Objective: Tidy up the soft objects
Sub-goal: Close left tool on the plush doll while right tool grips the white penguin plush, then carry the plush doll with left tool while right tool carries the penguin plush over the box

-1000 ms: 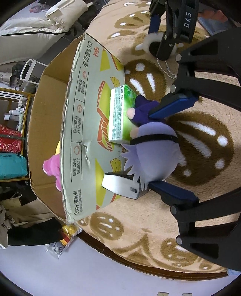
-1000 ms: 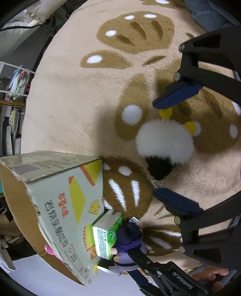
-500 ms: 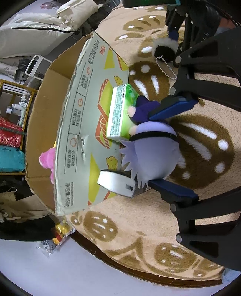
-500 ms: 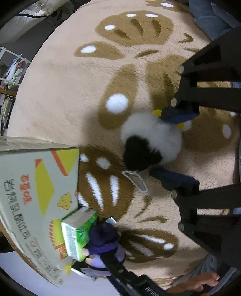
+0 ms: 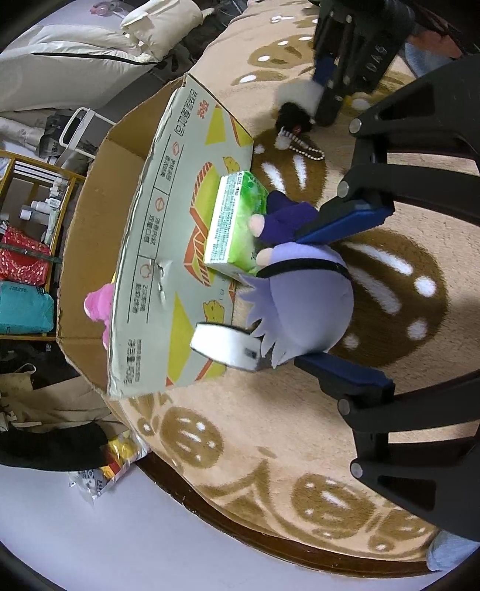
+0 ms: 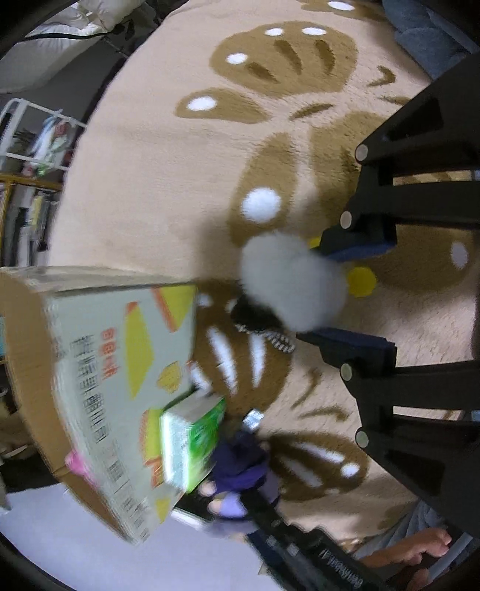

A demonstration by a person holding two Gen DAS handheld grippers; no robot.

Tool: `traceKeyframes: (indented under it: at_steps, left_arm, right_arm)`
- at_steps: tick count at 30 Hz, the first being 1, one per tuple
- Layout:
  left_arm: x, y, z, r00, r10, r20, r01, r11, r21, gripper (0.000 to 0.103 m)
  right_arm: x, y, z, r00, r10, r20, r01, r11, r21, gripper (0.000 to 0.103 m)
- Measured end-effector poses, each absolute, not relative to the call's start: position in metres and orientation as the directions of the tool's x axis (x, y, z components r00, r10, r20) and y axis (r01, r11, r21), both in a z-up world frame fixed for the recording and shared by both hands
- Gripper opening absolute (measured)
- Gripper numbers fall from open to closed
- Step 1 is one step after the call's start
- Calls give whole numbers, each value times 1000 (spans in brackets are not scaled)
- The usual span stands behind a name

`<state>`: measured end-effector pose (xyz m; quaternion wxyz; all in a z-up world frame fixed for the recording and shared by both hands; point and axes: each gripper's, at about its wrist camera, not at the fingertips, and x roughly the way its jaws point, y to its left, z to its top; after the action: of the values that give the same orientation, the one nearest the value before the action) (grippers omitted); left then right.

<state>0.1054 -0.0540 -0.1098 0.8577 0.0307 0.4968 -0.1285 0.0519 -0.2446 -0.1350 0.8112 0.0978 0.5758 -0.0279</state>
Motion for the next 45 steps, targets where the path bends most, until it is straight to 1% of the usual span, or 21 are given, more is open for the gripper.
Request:
traceKeyframes:
  at_steps: [3,4,5,8,9,10,11,20,24,25,26,30,31,33,34,35,39,41,43,45]
  left_arm:
    - [99,-49,-105,492,-181,-852,244,968,-65,58]
    - [98,-49,-103,497,-180,-849,242,968,-63,58]
    - [95,-47,-100,506,-179,-844,240,969,-61,58]
    - [90,-43,-92,531,-174,-830,233,971,-55,58]
    - [89,-42,-89,537,-173,-826,231,972,-54,58]
    - [88,-42,-87,541,-173,-823,229,972,-53,58]
    - [87,-41,-85,546,-170,-820,227,973,-51,58]
    - [84,-40,-83,553,-161,-818,228,973,-37,58]
    - [84,-41,-85,544,-153,-825,229,973,-29,59]
    - [84,-41,-86,543,-151,-826,230,973,-26,59]
    - [84,-41,-87,540,-147,-828,231,973,-22,59]
    - [81,-39,-90,529,-136,-837,223,975,-18,59]
    - [80,-39,-91,528,-134,-838,222,975,-16,59]
    - [78,-39,-91,532,-120,-838,219,976,-1,59]
    - [77,-39,-91,534,-116,-838,219,976,5,59]
    - [77,-39,-92,534,-111,-838,220,975,11,59]
    - [76,-39,-93,530,-106,-841,221,975,17,59]
    - [77,-39,-94,528,-107,-843,220,975,13,59]
    - [78,-39,-95,526,-108,-844,218,976,11,59]
    - [79,-40,-97,521,-108,-847,218,976,10,59]
  right_arm:
    - [48,-243,-122,402,85,-912,140,978,153,33]
    - [47,-242,-118,419,91,-903,133,978,160,19]
    - [46,-241,-113,440,99,-893,122,978,168,10]
    - [43,-243,-101,476,117,-872,102,977,186,9]
    - [42,-243,-100,479,125,-869,94,977,193,7]
    - [42,-242,-99,479,136,-867,91,975,203,2]
    - [42,-242,-98,481,145,-865,91,973,214,1]
    - [47,-248,-105,458,170,-873,112,963,247,1]
    - [48,-245,-113,426,229,-875,105,948,300,2]
    - [48,-245,-116,415,252,-874,103,942,321,7]
    - [49,-243,-119,405,268,-874,102,937,335,9]
    - [52,-234,-125,383,258,-887,77,948,309,10]
    - [54,-231,-127,377,258,-889,70,950,305,12]
    - [57,-226,-131,367,257,-894,63,952,300,21]
    - [59,-223,-133,362,255,-897,55,954,294,31]
    - [61,-220,-135,359,250,-899,48,957,285,37]
    - [68,-206,-145,339,177,-924,12,981,192,37]
    - [72,-203,-154,321,161,-933,9,985,173,39]
    - [75,-201,-159,313,152,-938,3,987,161,39]
    - [78,-198,-160,307,139,-941,-19,990,140,37]
